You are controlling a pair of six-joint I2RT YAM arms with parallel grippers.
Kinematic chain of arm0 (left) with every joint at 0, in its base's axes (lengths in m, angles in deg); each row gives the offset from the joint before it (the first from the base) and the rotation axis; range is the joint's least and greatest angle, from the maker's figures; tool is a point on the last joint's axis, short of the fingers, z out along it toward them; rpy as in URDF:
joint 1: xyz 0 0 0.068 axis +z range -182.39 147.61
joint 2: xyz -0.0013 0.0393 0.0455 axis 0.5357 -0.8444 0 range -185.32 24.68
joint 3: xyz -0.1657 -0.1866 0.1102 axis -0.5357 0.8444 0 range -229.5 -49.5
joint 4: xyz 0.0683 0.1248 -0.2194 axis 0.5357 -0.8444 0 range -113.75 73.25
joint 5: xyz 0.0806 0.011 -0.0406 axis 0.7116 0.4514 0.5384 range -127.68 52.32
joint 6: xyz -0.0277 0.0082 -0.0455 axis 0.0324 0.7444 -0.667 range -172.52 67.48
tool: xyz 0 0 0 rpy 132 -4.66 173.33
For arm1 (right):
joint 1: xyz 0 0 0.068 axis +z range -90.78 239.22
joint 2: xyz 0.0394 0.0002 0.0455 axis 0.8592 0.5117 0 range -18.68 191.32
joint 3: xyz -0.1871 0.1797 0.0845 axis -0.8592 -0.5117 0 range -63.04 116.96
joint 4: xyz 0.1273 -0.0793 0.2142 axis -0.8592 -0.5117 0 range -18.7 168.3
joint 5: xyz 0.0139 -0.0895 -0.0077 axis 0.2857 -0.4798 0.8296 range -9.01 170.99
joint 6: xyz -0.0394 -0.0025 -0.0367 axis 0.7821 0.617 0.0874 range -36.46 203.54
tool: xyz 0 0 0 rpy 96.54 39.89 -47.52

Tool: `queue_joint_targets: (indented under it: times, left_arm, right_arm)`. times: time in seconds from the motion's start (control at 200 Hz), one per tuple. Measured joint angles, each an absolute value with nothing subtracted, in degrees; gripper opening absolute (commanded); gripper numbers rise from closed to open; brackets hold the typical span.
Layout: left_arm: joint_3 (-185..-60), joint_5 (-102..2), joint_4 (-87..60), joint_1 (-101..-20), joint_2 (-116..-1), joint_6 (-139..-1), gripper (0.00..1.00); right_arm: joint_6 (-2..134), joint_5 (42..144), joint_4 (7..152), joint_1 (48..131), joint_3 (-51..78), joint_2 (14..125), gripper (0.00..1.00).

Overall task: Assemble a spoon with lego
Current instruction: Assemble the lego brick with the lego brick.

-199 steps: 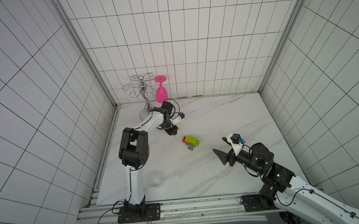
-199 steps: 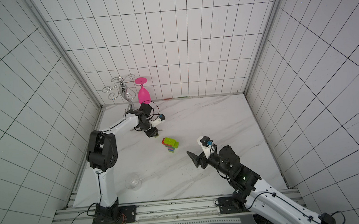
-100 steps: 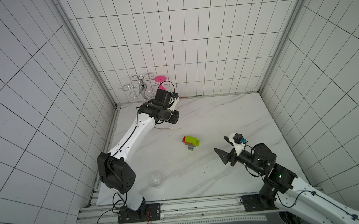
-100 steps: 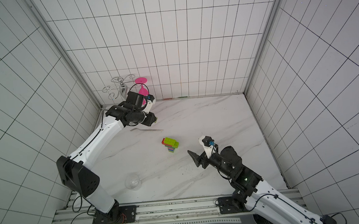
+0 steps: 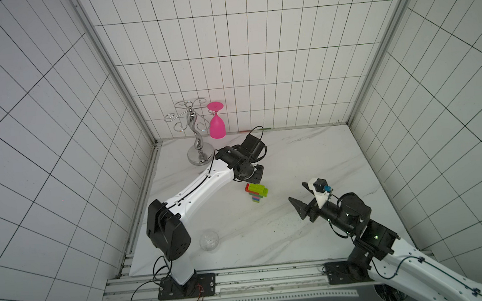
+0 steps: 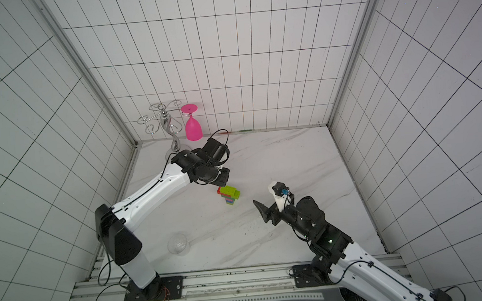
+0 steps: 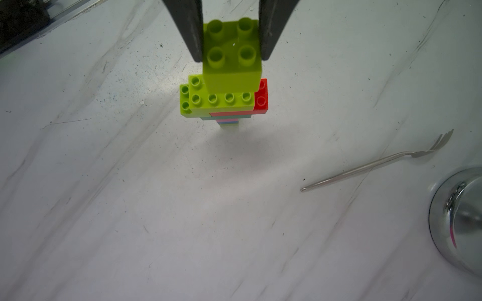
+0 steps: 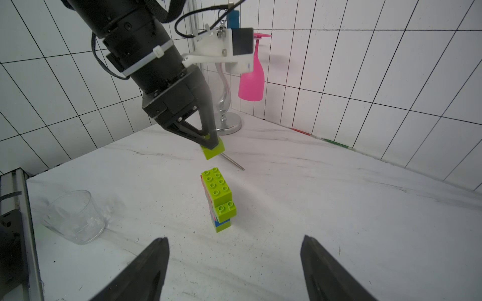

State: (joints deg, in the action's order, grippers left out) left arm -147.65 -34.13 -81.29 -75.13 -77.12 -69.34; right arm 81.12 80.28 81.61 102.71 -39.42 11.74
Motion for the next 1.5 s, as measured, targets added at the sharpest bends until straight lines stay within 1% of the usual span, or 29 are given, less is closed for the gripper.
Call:
queue_joint_targets:
  times: [0.18,1.504]
  left_arm:
    - [-147.7,-33.1,-83.3,-76.6,-80.4,-70.9,0.26]
    - [-149.8,-32.5,-83.9,-77.7,-84.2,-73.4,0.25]
  right_arm:
    - [81.2,80.1,81.5,102.7,-39.4,11.7,0.83]
    - [81.2,80.1,81.0,102.7,-39.4,11.1,0.82]
